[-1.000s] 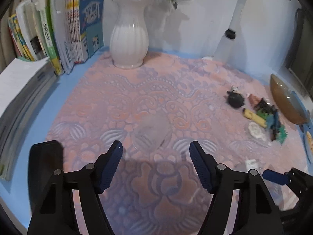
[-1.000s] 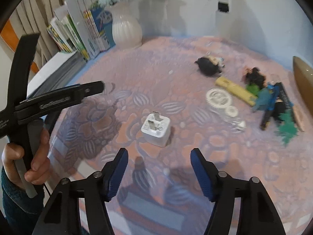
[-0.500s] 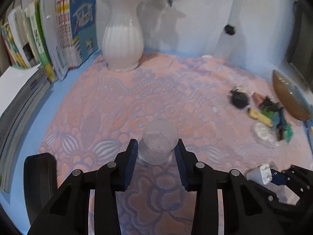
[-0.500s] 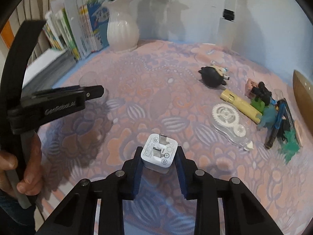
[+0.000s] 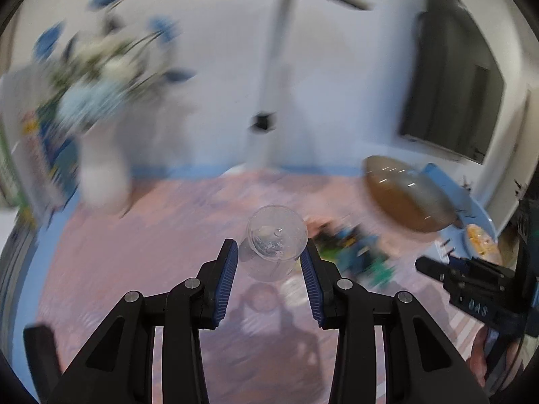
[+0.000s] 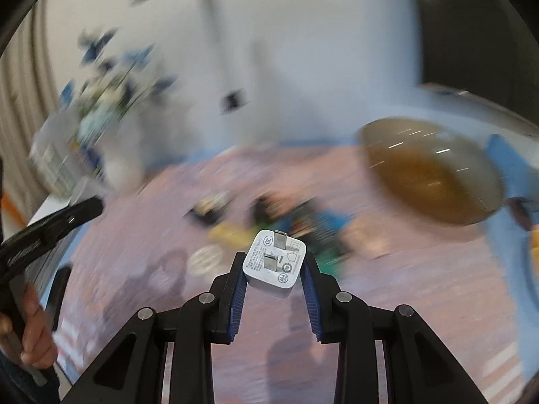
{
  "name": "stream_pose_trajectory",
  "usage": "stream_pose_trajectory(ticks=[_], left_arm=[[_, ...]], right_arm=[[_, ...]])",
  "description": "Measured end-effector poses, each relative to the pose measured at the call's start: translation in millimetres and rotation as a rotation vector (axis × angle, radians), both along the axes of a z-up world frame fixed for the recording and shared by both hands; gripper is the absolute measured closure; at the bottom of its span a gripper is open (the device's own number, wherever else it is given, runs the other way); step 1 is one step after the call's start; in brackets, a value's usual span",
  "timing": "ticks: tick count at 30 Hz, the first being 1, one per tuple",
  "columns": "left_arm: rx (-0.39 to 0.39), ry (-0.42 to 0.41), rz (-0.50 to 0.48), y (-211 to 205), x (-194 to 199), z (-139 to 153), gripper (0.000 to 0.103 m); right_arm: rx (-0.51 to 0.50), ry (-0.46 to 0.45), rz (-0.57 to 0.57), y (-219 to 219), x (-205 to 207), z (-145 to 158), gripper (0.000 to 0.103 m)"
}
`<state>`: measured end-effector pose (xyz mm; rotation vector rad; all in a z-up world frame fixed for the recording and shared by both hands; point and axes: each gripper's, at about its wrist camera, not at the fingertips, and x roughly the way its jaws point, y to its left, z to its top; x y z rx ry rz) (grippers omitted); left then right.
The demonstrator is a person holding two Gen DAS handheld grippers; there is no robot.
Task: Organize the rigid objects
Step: 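Carry the plug and cup over the brown bowl and open both tools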
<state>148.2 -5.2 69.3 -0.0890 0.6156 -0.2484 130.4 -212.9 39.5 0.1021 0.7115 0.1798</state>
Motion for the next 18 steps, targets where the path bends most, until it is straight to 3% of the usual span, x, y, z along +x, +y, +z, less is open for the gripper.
stream_pose_trajectory(ticks=[4, 8, 14, 18], left_arm=[[0.004, -0.038, -0.058, -69, 27, 35, 0.068], [-0.053, 0.015, -0.164, -139, 67, 49, 0.068], [-0.042, 0.142, -0.274, -226, 118, 12, 0.068], [-0.074, 0.228, -0.291, -246, 138, -16, 0.068]], right_arm=[[-0.003, -0.046, -0.160, -76, 12, 28, 0.072], [-0.003, -0.023, -0.238, -126, 40, 38, 0.072], [0.008, 0.081, -0.276, -173, 84, 17, 0.072], [0.015, 0.151, -0.258, -184, 101, -5, 0.072]])
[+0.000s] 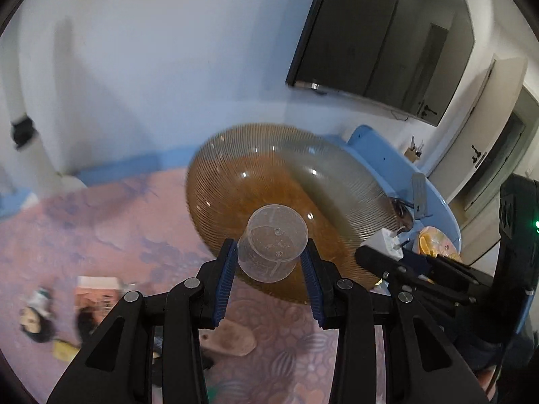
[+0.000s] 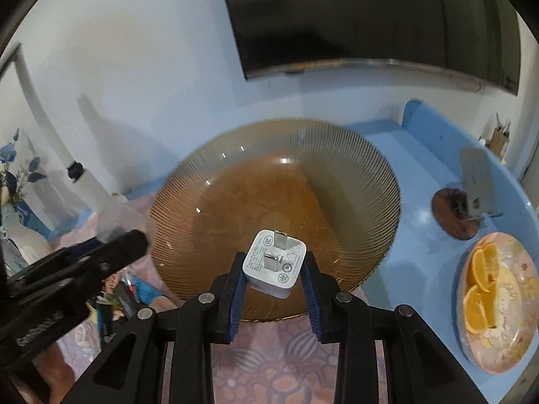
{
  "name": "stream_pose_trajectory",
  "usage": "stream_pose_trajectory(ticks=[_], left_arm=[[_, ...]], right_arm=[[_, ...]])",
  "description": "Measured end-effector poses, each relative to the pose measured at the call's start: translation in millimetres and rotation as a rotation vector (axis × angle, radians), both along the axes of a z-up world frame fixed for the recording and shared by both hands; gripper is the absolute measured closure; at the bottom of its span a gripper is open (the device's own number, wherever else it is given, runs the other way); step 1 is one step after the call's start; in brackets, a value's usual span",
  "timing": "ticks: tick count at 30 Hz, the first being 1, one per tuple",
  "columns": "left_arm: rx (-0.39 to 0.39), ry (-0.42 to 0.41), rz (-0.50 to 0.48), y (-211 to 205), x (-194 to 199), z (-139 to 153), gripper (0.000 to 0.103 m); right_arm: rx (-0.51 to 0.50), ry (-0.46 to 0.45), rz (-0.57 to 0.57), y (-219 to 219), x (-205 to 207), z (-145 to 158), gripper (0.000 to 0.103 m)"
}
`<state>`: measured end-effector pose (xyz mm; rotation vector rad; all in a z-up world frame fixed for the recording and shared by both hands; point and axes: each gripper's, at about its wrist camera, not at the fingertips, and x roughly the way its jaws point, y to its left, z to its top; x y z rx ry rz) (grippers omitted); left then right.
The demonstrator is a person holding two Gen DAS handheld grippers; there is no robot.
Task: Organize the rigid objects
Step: 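Carry the plug and cup over the brown bowl and open both tools, then grasp the pink oval eraser with the right tool while the left tool grasps the white gear correction tape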
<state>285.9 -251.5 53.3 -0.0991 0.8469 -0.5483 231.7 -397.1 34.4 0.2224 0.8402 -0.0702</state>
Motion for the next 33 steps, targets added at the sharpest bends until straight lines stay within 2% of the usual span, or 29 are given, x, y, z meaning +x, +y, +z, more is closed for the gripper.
stream_pose_trajectory(ticks=[3, 4, 5, 6, 7, 8, 12, 15, 18, 20, 22, 24, 26, 27, 28, 30, 32, 33], left_arm=[[0.020, -0.014, 0.011, -4, 8, -10, 0.067], [0.028, -0.020, 0.010, -6, 10, -11, 0.060], [0.035, -0.018, 0.005, -7, 10, -11, 0.050], [0.038, -0.014, 0.005, -5, 9, -10, 0.028], [0.029, -0.022, 0.014, -1, 7, -7, 0.022], [0.009, -0.049, 0.025, 7, -1, 0, 0.022], [-0.024, -0.096, 0.049, 36, -18, 20, 0.022], [-0.061, -0.130, 0.092, 74, -46, 38, 0.022], [-0.036, -0.169, 0.174, 119, -77, 49, 0.021], [-0.026, -0.197, 0.232, 153, -101, 49, 0.020], [0.009, -0.211, 0.298, 183, -120, 41, 0.011], [0.075, -0.195, 0.368, 211, -133, 22, 0.000], [0.206, -0.147, 0.432, 229, -132, -9, 0.000], [0.241, -0.115, 0.463, 239, -130, -25, 0.002], [0.227, -0.073, 0.468, 251, -128, -42, 0.002], [0.123, 0.006, 0.456, 270, -126, -63, 0.002], [0.093, 0.015, 0.470, 276, -126, -75, 0.002], [0.106, 0.014, 0.477, 273, -126, -78, 0.002]], right_arm=[[-0.021, 0.020, 0.008, -1, 6, -8, 0.072], [-0.033, 0.024, 0.006, -2, 7, -10, 0.072], [-0.044, 0.033, 0.003, -3, 7, -11, 0.065], [-0.052, 0.038, -0.010, -5, 4, -11, 0.058], [-0.057, 0.025, -0.031, -8, -1, -8, 0.046], [-0.054, -0.006, -0.047, -11, -9, -3, 0.043], [-0.010, -0.085, -0.046, -20, -38, 19, 0.043], [-0.023, -0.121, -0.004, -3, -58, 36, 0.043], [-0.005, -0.157, 0.067, 25, -73, 50, 0.040], [0.006, -0.178, 0.121, 48, -84, 51, 0.029], [-0.004, -0.201, 0.181, 77, -95, 42, 0.021], [-0.018, -0.199, 0.221, 100, -96, 26, 0.021], [0.014, -0.142, 0.265, 118, -94, 1, 0.021], [0.057, -0.109, 0.291, 125, -92, -13, 0.021], [0.088, -0.085, 0.312, 132, -90, -25, 0.021], [0.059, -0.076, 0.316, 146, -91, -42, 0.021], [-0.009, -0.078, 0.322, 157, -92, -54, 0.021], [-0.011, -0.068, 0.330, 158, -91, -58, 0.021]])
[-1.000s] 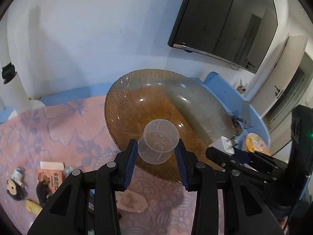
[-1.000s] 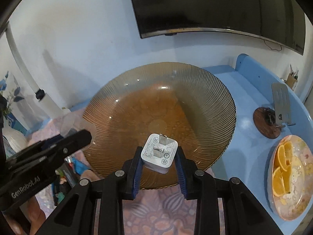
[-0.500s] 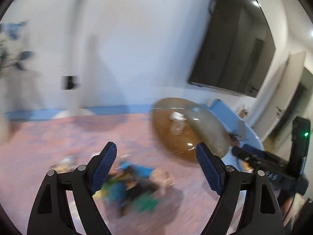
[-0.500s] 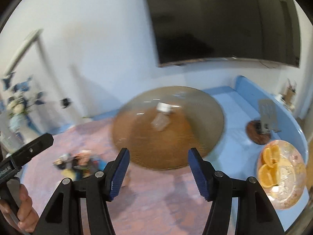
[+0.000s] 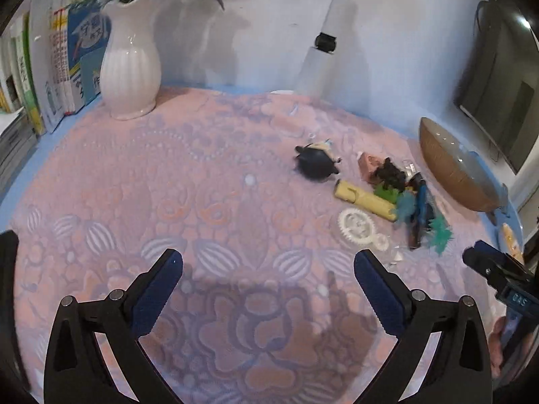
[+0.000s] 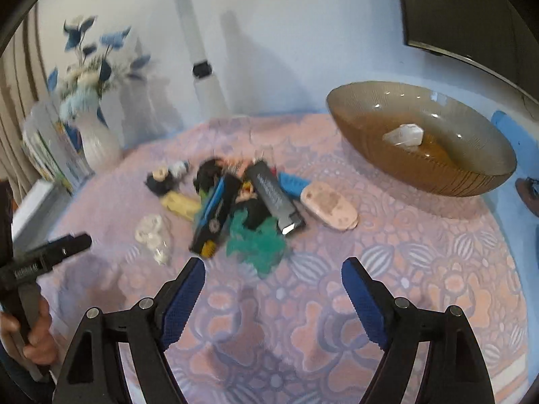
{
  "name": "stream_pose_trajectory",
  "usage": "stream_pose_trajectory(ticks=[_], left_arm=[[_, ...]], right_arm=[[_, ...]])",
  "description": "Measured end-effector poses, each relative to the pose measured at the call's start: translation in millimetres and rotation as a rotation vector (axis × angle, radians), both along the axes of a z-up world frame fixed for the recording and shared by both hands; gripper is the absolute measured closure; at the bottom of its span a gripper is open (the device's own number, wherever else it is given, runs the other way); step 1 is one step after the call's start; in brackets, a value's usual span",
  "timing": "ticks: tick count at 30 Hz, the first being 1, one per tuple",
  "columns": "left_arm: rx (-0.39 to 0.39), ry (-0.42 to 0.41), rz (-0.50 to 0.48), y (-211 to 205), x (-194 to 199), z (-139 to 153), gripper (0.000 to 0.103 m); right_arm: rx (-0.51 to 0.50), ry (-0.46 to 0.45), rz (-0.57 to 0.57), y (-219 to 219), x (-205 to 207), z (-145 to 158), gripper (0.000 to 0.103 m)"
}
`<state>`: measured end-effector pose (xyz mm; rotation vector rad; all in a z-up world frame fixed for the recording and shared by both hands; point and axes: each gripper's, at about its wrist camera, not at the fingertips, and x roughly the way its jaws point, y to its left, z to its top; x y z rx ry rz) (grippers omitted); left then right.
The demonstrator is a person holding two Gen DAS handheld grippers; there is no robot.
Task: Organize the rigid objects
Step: 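Grasp the pink oval eraser with the right tool while the left tool grasps the white gear correction tape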
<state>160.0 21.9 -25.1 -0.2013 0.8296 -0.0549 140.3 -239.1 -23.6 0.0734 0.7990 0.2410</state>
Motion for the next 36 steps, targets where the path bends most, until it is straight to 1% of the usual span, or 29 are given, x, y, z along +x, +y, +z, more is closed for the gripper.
stream_pose_trajectory(ticks=[3, 4, 5, 7, 9, 12, 17, 19, 21, 22, 23, 25, 26, 27, 28, 29, 31, 33, 35, 36], left_arm=[[0.061, 0.099, 0.056, -3, 12, -12, 0.002], [0.064, 0.132, 0.070, -2, 14, -15, 0.002], [0.059, 0.135, 0.071, -1, 13, -14, 0.002], [0.036, 0.112, 0.064, 3, 9, -12, 0.001], [0.031, 0.113, 0.062, 5, 6, -13, 0.001], [0.032, 0.112, 0.061, 7, 5, -14, 0.001], [0.068, 0.122, 0.058, 2, 1, -13, 0.001], [0.068, 0.123, 0.056, 1, 8, -17, 0.001], [0.059, 0.121, 0.057, 3, 7, -17, 0.001], [0.060, 0.125, 0.059, 3, 8, -17, 0.001], [0.068, 0.135, 0.064, 3, 10, -17, 0.001], [0.092, 0.158, 0.077, 1, 14, -16, 0.001], [0.082, 0.155, 0.091, 0, 14, -12, 0.001], [0.063, 0.143, 0.095, -2, 13, -9, 0.001], [0.036, 0.123, 0.092, -5, 12, -4, 0.001], [0.011, 0.105, 0.083, -12, 12, 1, 0.001], [-0.001, 0.087, 0.038, -35, 15, 7, 0.001], [0.044, 0.083, -0.016, -62, 21, 7, 0.001], [0.095, 0.092, -0.056, -88, 30, 0, 0.001], [0.115, 0.099, -0.069, -97, 34, -4, 0.001]], right_arm=[[0.048, 0.038, 0.003, -8, 3, -4, 0.021], [0.068, 0.050, -0.002, -12, 5, -6, 0.021], [0.089, 0.061, -0.010, -18, 5, -9, 0.021], [0.112, 0.066, -0.029, -22, 6, -11, 0.021], [0.130, 0.073, -0.046, -28, 8, -13, 0.021], [0.124, 0.099, -0.056, -26, 12, -16, 0.020], [0.098, 0.092, -0.067, -23, 10, -16, 0.020], [0.095, 0.093, -0.072, -23, 11, -16, 0.020], [0.102, 0.101, -0.077, -25, 11, -17, 0.020], [0.114, 0.114, -0.081, -27, 13, -18, 0.020], [0.145, 0.149, -0.098, -33, 15, -20, 0.020], [0.259, 0.219, -0.130, -51, 15, -21, 0.020], [0.287, 0.229, -0.122, -59, 16, -15, 0.020], [0.254, 0.224, -0.122, -64, 18, -6, 0.020], [0.200, 0.210, -0.133, -66, 21, 1, 0.020], [0.106, 0.180, -0.155, -69, 26, 10, 0.020], [0.006, 0.161, -0.167, -71, 36, 14, 0.020], [-0.033, 0.197, -0.144, -72, 53, 6, 0.023], [-0.054, 0.229, -0.102, -68, 68, -6, 0.033], [-0.064, 0.232, -0.070, -63, 74, -12, 0.033]])
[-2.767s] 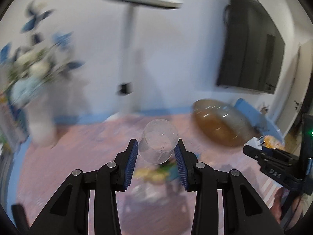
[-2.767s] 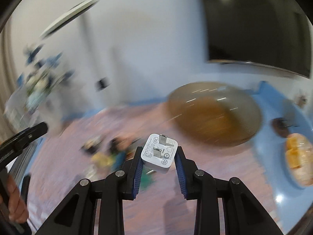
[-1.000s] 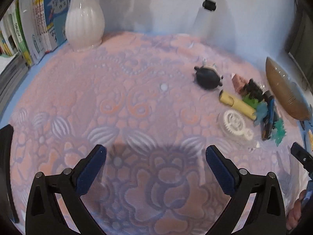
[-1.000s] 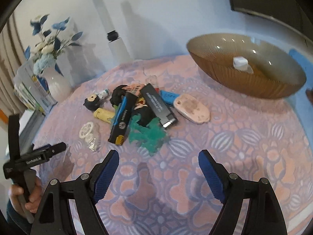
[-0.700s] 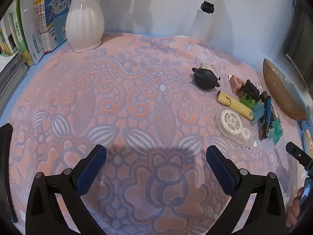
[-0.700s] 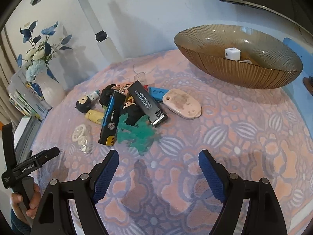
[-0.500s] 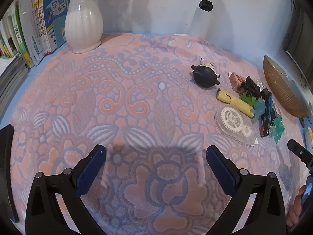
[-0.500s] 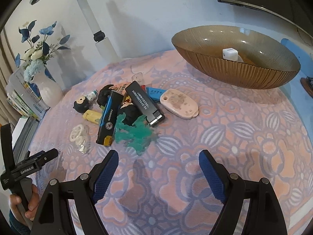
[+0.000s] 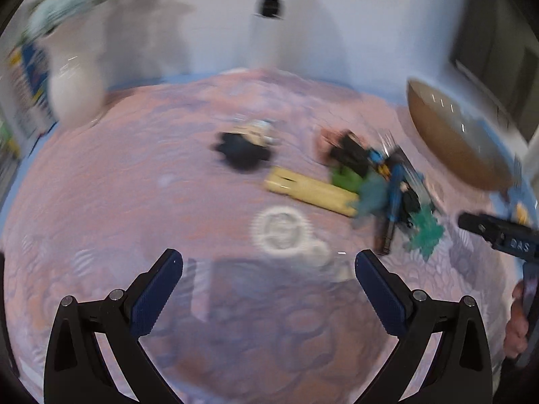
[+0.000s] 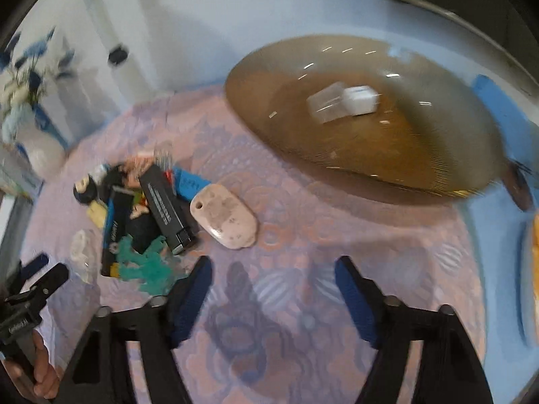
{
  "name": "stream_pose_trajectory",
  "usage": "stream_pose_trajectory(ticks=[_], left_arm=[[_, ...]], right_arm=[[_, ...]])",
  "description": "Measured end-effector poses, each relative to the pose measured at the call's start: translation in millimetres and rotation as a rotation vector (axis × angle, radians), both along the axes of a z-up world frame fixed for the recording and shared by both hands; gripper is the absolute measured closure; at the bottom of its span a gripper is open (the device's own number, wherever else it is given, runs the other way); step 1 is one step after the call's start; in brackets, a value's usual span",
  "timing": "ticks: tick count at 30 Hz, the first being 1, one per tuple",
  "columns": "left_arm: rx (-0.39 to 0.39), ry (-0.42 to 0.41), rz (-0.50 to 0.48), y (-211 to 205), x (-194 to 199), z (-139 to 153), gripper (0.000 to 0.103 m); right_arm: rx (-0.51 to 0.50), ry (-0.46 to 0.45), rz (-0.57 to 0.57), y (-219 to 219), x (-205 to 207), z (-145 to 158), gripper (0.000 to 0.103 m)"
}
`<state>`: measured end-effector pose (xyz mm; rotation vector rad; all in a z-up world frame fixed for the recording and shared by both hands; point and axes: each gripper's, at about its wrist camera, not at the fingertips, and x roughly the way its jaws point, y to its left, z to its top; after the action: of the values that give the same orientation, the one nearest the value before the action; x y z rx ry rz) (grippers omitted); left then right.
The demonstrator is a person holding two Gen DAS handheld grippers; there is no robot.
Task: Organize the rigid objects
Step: 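Grasp the pink oval eraser with the right tool while the left tool grasps the white gear correction tape, then carry the eraser and correction tape into the brown bowl and release both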
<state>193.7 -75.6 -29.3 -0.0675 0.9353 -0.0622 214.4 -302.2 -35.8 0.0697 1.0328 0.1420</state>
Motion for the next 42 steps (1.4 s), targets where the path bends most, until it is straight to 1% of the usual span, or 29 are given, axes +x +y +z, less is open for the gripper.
stream_pose_trajectory(ticks=[1, 3, 5, 7, 9, 10, 13, 15, 16, 17, 19, 21, 22, 24, 25, 26, 27, 28, 29, 30, 31, 32, 34, 36, 38, 42], left_arm=[[0.015, 0.007, -0.007, -7, 3, -4, 0.001], [0.032, 0.026, -0.018, -14, 9, -11, 0.002], [0.041, 0.049, -0.029, -14, 11, -17, 0.004], [0.035, 0.042, -0.033, -7, 9, -16, 0.005], [0.035, 0.046, -0.035, 2, 3, -17, 0.005], [0.033, 0.048, -0.040, 10, 0, -17, 0.005], [0.030, 0.042, -0.024, 31, -12, -15, 0.005], [0.045, 0.053, 0.016, 51, -15, -17, 0.005], [0.052, 0.056, 0.039, 60, -15, -18, 0.005], [0.045, 0.062, 0.059, 70, -15, -18, 0.005], [0.015, 0.060, 0.060, 78, -15, -14, 0.005], [-0.014, 0.050, 0.023, 75, -15, -8, 0.005], [-0.013, 0.043, -0.002, 69, -13, -6, 0.005], [0.017, 0.027, -0.060, 53, -5, -3, 0.005], [0.035, 0.024, -0.084, 45, 1, -4, 0.005], [0.055, 0.024, -0.095, 39, 8, -6, 0.005], [0.064, 0.032, -0.101, 34, 15, -9, 0.015], [0.063, 0.043, -0.109, 31, 23, -11, 0.039], [0.072, 0.041, -0.108, 28, 25, -12, 0.040], [0.082, 0.015, -0.109, 26, 26, -11, 0.050], [0.078, 0.011, -0.121, 24, 27, -10, 0.057], [0.087, 0.001, -0.122, 22, 26, -9, 0.057], [0.108, -0.026, -0.131, 19, 21, -9, 0.057], [0.116, -0.053, -0.132, 17, 15, -8, 0.057], [0.107, -0.089, -0.118, 19, 11, -4, 0.057], [0.070, -0.102, -0.089, 27, 8, -3, 0.057]], right_arm=[[-0.013, -0.001, 0.031, 6, 5, -5, 0.033], [-0.065, -0.015, 0.043, 13, 11, -12, 0.033], [-0.117, -0.042, 0.052, 23, 16, -14, 0.033], [-0.136, -0.070, 0.067, 33, 20, -14, 0.033], [-0.159, -0.095, 0.076, 40, 21, -14, 0.039], [-0.165, -0.116, 0.093, 44, 20, -13, 0.046], [-0.162, -0.134, 0.121, 49, 16, -12, 0.058], [-0.143, -0.136, 0.132, 47, 13, -11, 0.062], [-0.130, -0.136, 0.136, 45, 11, -10, 0.063], [-0.125, -0.135, 0.139, 45, 10, -9, 0.063], [-0.124, -0.132, 0.141, 46, 9, -10, 0.063], [-0.119, -0.129, 0.139, 45, 9, -10, 0.063], [-0.112, -0.127, 0.138, 44, 10, -10, 0.063], [-0.094, -0.117, 0.132, 40, 12, -11, 0.054], [-0.090, -0.113, 0.124, 37, 11, -11, 0.049], [-0.082, -0.106, 0.118, 36, 13, -11, 0.048], [-0.073, -0.104, 0.121, 34, 14, -11, 0.048], [-0.063, -0.106, 0.121, 33, 14, -11, 0.048], [-0.056, -0.106, 0.115, 32, 14, -11, 0.048], [-0.058, -0.107, 0.112, 33, 15, -11, 0.048], [-0.069, -0.110, 0.112, 34, 16, -11, 0.048], [-0.084, -0.116, 0.114, 37, 16, -10, 0.059], [-0.101, -0.132, 0.135, 43, 14, -9, 0.065], [-0.099, -0.139, 0.159, 46, 10, -8, 0.067], [-0.091, -0.140, 0.148, 44, 3, -6, 0.069], [-0.011, -0.084, 0.067, 19, -24, -6, 0.069]])
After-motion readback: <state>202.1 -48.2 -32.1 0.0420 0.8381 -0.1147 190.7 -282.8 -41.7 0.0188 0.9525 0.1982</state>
